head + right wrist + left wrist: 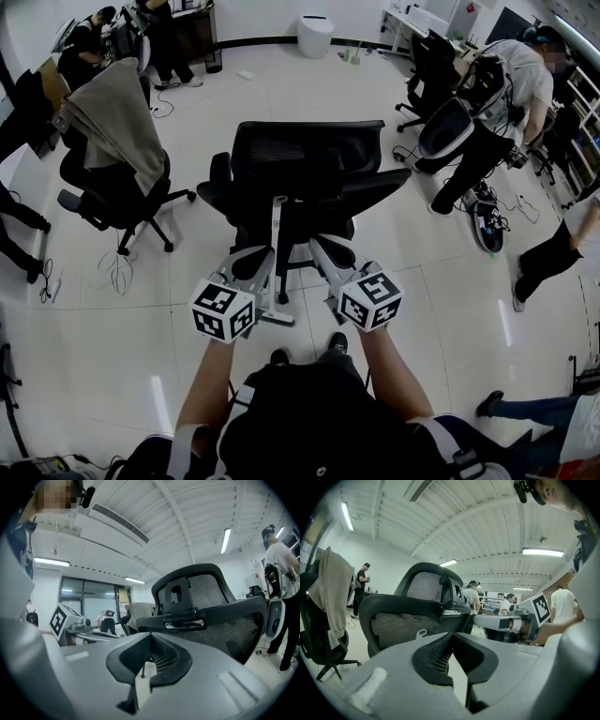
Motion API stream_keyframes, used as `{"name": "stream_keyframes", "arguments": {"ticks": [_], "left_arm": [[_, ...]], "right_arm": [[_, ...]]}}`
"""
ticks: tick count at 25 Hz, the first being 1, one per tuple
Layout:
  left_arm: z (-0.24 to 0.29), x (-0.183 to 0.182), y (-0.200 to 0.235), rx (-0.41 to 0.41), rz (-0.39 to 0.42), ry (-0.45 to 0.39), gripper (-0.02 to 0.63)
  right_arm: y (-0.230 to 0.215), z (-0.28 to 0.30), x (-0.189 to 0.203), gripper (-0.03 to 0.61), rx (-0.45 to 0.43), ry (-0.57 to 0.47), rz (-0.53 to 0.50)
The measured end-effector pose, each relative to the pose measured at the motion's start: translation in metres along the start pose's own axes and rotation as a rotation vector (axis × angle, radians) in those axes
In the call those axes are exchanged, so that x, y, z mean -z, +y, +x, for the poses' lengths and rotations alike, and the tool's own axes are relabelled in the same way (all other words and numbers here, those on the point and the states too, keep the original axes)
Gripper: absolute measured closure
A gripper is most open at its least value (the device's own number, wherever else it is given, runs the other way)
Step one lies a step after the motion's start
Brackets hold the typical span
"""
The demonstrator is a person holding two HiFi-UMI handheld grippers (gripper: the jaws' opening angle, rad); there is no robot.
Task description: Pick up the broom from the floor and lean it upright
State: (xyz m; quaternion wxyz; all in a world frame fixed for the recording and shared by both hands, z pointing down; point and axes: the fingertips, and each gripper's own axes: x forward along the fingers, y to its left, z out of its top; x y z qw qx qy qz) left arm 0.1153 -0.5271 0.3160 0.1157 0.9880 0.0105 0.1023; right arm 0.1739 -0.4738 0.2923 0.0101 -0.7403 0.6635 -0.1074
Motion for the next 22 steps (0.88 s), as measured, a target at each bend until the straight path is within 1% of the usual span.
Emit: {"name": "stream_keyframes", "arguments": {"ticks": [9, 22], "left_arm": [[0.0029, 0.0029, -0.0055, 0.007, 0.008, 0.014, 0.612], [0.0024, 0.0053, -0.0027, 0.006, 0.016, 0.039, 0.612]], "right_arm": [[0.0007, -0.0048, -0.0039, 0.574, 0.000, -0.009, -0.009], [-0.0031, -0.0033, -0.0073, 0.574, 0.015, -0.014, -0.006]]}}
